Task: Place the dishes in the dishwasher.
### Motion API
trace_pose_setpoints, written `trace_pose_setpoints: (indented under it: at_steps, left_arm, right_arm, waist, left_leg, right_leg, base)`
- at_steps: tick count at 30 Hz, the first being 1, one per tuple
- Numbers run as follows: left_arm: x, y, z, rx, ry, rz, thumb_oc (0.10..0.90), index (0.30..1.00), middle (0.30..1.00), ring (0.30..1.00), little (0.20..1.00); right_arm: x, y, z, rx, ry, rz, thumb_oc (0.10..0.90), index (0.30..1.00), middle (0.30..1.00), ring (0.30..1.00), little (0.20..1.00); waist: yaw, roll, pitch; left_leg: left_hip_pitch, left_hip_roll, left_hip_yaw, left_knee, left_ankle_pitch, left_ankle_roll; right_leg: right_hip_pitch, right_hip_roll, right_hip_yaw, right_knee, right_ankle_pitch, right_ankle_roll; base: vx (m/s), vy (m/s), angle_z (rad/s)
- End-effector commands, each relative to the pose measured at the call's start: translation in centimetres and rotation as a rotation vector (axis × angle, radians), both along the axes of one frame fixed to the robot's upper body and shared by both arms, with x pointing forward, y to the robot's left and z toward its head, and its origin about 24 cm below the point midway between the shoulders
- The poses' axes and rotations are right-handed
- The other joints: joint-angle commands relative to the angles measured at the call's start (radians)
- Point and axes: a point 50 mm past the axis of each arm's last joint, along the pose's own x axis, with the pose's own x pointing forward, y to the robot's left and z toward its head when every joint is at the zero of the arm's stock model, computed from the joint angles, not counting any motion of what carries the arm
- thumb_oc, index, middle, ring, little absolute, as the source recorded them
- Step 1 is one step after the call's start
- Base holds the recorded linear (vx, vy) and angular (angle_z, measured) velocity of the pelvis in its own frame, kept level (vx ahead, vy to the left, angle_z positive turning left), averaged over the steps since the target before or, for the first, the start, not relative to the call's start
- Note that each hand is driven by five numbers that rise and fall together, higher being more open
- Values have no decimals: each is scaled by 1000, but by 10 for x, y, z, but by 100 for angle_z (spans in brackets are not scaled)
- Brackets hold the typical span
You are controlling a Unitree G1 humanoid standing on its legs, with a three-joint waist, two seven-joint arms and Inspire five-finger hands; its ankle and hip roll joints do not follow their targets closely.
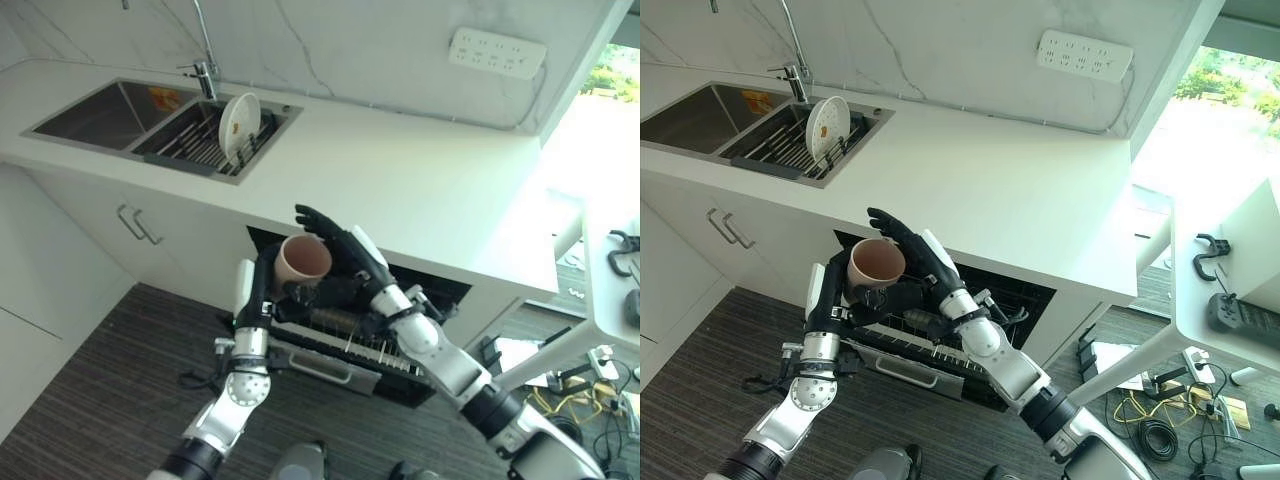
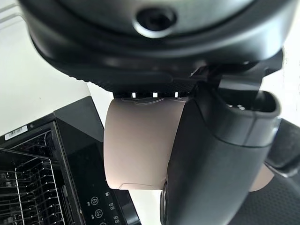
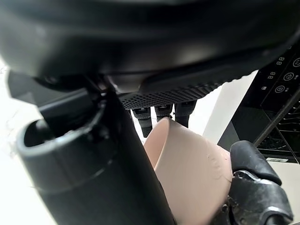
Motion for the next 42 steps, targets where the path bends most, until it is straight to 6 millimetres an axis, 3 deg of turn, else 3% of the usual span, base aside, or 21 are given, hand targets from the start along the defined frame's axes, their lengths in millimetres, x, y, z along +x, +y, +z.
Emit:
trace_pose_setpoints:
  at_steps: [1,9,15,26,27,28,29,35,42]
  left_arm:
    - [4,-64,87,-9,-500,-319,400,300,300,300,300]
    - [4,-72,93,-80,-487,-381,400,300,300,300,300]
    - [1,-79,95,-79,-487,-449,400,300,300,300,300]
    - [-3,-85,97,-47,-500,-493,400,300,300,300,300]
    - [-3,-85,97,-41,-507,-494,400,300,300,300,300]
    - [-3,-85,99,-32,-513,-496,400,300,300,300,300]
    - [-3,-85,99,-29,-516,-496,400,300,300,300,300]
    - [-9,-94,110,98,-628,-566,400,300,300,300,300]
    - [-8,-99,119,126,-668,-581,400,300,300,300,300]
  right_arm:
    - [17,16,35,88,-72,-15,800,900,900,900,900]
    - [16,19,35,155,-25,3,800,900,900,900,900]
    - [18,17,41,2,-139,6,800,900,900,900,900]
    - [22,20,52,-86,-239,-4,800,900,900,900,900]
    - [22,20,52,-97,-251,-8,591,587,587,587,587]
    - [22,20,54,-114,-278,-17,478,418,418,418,418]
    - [22,19,55,-116,-289,-23,400,300,300,300,300]
    - [24,20,59,-194,-363,-28,400,300,300,300,300]
    - [21,19,65,-128,-359,-11,400,300,300,300,300]
  waist:
    - [15,-5,-44]
    - [8,-1,-43]
    - [5,-1,-38]
    - [19,-7,-31]
    - [20,-7,-31]
    - [21,-6,-31]
    - [21,-7,-32]
    - [25,-6,-32]
    - [10,0,-35]
  left_leg:
    - [34,17,14,3,-83,-25]
    - [38,16,17,3,-84,-23]
    - [42,18,23,3,-84,-21]
    - [40,12,11,3,-84,-19]
    - [40,11,10,3,-85,-19]
    - [39,11,8,3,-85,-19]
    - [38,11,8,3,-84,-19]
    - [35,7,0,3,-84,-19]
    - [38,6,1,3,-83,-19]
  right_leg:
    - [81,-19,17,6,-116,48]
    - [84,-19,18,6,-115,49]
    - [86,-16,20,6,-113,49]
    - [89,-14,16,6,-113,47]
    - [89,-14,15,6,-113,47]
    - [89,-14,15,6,-113,47]
    - [88,-14,15,6,-113,47]
    - [89,-15,10,6,-114,48]
    - [89,-13,18,6,-112,51]
  base:
    - [18,15,9]
    - [6,7,3]
    - [0,0,0]
    - [0,0,0]
    - [0,0,0]
    - [0,0,0]
    - [0,0,0]
    - [0,0,0]
    - [0,0,0]
